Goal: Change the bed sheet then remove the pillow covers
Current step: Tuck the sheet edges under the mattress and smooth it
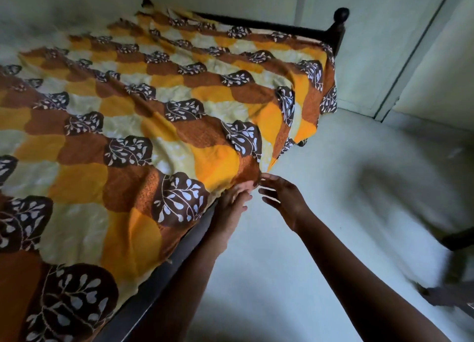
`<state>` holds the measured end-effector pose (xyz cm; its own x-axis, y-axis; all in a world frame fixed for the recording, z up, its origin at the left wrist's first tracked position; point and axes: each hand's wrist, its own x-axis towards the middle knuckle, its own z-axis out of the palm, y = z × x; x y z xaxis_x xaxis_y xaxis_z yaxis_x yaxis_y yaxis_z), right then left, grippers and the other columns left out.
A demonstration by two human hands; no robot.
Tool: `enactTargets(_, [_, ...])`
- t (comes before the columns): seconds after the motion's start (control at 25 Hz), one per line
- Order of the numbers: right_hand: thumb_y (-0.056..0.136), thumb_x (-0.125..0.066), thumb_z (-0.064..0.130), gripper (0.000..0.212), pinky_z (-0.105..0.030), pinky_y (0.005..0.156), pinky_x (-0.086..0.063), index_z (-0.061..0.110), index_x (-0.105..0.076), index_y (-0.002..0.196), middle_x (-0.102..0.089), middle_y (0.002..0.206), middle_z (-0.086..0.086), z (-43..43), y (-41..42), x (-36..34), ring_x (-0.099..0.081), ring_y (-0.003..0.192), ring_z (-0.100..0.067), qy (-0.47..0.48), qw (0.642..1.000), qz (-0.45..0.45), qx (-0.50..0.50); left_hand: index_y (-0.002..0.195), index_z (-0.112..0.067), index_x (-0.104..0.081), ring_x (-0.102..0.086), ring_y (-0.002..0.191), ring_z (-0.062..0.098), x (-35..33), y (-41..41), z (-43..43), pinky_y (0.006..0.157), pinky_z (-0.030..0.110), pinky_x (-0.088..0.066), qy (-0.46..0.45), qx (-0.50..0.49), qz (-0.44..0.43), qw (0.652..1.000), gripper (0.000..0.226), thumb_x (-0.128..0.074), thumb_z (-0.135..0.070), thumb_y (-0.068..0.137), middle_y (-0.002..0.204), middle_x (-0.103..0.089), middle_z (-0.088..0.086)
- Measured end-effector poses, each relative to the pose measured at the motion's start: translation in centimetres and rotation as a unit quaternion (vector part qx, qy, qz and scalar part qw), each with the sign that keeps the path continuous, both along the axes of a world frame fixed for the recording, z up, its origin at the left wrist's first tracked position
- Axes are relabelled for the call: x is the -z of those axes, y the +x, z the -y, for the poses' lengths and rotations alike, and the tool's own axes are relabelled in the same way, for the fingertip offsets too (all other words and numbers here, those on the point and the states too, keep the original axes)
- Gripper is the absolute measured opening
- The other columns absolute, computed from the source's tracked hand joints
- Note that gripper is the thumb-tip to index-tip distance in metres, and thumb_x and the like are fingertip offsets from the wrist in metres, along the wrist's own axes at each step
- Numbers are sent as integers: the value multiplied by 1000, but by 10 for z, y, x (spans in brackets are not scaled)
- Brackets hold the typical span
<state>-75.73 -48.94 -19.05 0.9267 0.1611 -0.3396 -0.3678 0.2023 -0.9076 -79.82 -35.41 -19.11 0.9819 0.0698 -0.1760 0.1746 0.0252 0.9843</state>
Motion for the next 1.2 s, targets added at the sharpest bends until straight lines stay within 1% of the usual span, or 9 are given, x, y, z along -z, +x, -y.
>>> enactTargets(0.12, [96, -50, 22, 15, -25, 80, -49, 21, -65, 100, -67, 96, 0, 24, 31, -13, -64, 85, -13, -48, 995, 85, 7, 111, -8, -61, -58, 87, -7, -27, 49, 7, 74, 9, -46, 120, 66, 98, 986, 22, -48, -4, 94, 109, -63, 1])
enactTargets(0.24, [93, -56, 19, 11, -21, 69, -49, 23, -66, 95, -66, 86, 4, 49, 99, -28, -64, 72, -6, -104, 980, 171, 14, 110, -6, -63, -61, 90, 11, -55, 114, 15, 78, 18, -47, 282, 83, 191, 937, 24, -51, -11, 90, 106, -66, 8])
enactTargets(0.36, [89, -62, 15, 10, -30, 70, -47, 18, -70, 93, -68, 83, 1, 63, 191, -34, -61, 71, -13, -209, 942, 255, 53, 111, -11, -64, -62, 96, 19, -75, 184, 22, 81, 29, -48, 409, 76, 208, 885, 32, -51, -24, 85, 107, -67, 5])
enactTargets(0.48, [89, -61, 16, 14, -20, 67, -42, 10, -72, 96, -72, 94, -7, 78, 257, -46, -67, 80, -20, -308, 902, 292, 79, 117, -8, -62, -60, 105, 23, -89, 251, 44, 83, 25, -43, 508, 87, 209, 831, 27, -53, -15, 92, 113, -65, 9])
enactTargets(0.68, [88, -58, 11, 21, -25, 75, -45, 13, -71, 104, -70, 106, -10, 100, 326, -62, -66, 96, -25, -434, 863, 252, 57, 127, -6, -55, -52, 112, 25, -89, 304, 59, 93, 28, -40, 524, 104, 192, 823, 34, -52, -12, 93, 125, -55, 11])
enactTargets(0.88, [92, -57, 22, 27, -23, 67, -44, 9, -64, 115, -65, 116, -13, 95, 358, -67, -62, 104, -27, -456, 872, 178, 12, 130, -8, -53, -50, 119, 25, -86, 353, 34, 97, 31, -41, 562, 146, 255, 773, 37, -52, -18, 94, 130, -54, 9])
enactTargets(0.96, [92, -58, 19, 23, -25, 72, -46, 8, -67, 111, -67, 112, -13, 97, 370, -65, -63, 101, -26, -456, 871, 184, 12, 132, -11, -51, -46, 124, 25, -86, 394, 39, 102, 35, -40, 568, 175, 258, 762, 39, -50, -23, 95, 136, -50, 9])
enactTargets(1.08, [89, -61, 14, 9, -34, 76, -50, 17, -68, 86, -69, 93, -11, 109, 391, -69, -61, 80, -23, -439, 867, 226, 64, 134, -16, -49, -43, 128, 25, -80, 449, 58, 108, 34, -33, 565, 202, 291, 745, 41, -51, -26, 95, 138, -49, 6])
enactTargets(1.2, [90, -58, 16, 10, -37, 75, -49, 14, -68, 87, -68, 90, -12, 119, 407, -76, -59, 75, -25, -461, 846, 243, 115, 126, -21, -58, -51, 115, 26, -77, 487, 77, 97, 36, -40, 570, 220, 330, 720, 35, -56, -27, 91, 124, -60, 4])
